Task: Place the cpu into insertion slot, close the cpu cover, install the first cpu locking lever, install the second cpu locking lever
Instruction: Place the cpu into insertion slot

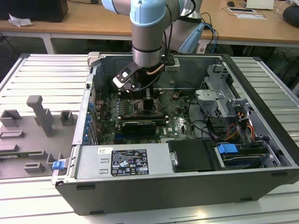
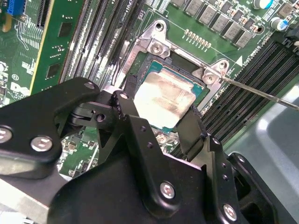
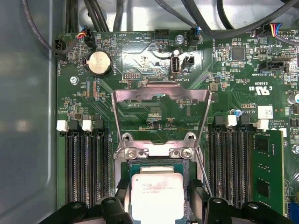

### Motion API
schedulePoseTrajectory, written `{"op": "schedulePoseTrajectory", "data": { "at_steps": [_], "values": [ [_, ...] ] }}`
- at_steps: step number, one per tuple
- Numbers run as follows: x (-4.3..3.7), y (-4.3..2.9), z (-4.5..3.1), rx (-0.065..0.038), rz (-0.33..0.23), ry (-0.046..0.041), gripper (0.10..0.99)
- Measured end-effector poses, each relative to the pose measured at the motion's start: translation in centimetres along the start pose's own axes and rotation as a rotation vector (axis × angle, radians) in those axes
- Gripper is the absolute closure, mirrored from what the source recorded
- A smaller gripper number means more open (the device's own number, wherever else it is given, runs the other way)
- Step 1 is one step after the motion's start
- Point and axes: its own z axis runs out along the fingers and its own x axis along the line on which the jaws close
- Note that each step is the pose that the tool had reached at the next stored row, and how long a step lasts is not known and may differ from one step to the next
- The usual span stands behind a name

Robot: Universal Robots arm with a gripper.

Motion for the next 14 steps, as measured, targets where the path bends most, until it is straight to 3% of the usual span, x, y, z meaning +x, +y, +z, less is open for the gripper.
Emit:
{"op": "schedulePoseTrajectory", "data": {
  "at_steps": [7,9,14],
  "values": [
    [0.00,0.00,0.00,0.000,0.000,-0.0003,0.471],
    [0.00,0.00,0.00,0.000,0.000,-0.0005,0.553],
    [0.00,0.00,0.00,0.000,0.000,-0.0007,0.553]
  ]
}}
